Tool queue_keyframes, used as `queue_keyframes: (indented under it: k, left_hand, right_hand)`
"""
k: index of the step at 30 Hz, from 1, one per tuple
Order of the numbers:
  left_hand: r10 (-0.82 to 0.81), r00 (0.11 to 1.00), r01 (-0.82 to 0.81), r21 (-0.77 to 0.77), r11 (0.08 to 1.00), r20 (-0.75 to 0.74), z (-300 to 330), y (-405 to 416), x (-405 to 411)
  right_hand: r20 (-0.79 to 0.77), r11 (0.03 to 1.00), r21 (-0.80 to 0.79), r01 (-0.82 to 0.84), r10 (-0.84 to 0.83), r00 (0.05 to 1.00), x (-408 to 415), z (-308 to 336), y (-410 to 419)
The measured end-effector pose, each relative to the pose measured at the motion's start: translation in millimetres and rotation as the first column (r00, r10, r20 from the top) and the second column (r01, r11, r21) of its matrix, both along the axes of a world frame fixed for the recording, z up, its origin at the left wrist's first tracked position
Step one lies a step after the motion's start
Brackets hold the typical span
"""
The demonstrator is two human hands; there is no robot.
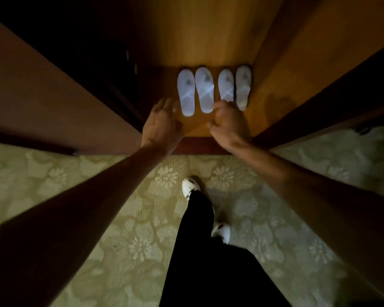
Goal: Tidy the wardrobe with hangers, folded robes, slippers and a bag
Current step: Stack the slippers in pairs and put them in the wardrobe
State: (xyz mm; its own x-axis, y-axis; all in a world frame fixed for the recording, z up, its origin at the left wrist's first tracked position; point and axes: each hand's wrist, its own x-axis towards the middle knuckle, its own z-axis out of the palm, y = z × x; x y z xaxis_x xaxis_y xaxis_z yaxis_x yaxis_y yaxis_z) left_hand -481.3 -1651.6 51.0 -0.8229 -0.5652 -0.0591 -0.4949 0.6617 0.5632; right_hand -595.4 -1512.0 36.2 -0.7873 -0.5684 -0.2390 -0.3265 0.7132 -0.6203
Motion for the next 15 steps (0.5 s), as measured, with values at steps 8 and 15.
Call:
queue_keyframes:
  k: [8,15]
  left_hand:
    - [0.066,0.994,-0.083,-0.213,0.973,-0.083,187.4,-29.4,51.0]
    - [0.039,0.992,-0.086,-0.411,0.907,-0.123,324.2,-61.6,92.4]
  right_hand:
    - [-0.174,0.988,-0.129,-0.085,0.062,0.983,61.2,191.8,-31.8]
    - [-0.230,0.978,-0.179,-0.103,0.060,0.971,101.2,315.4,-69.0]
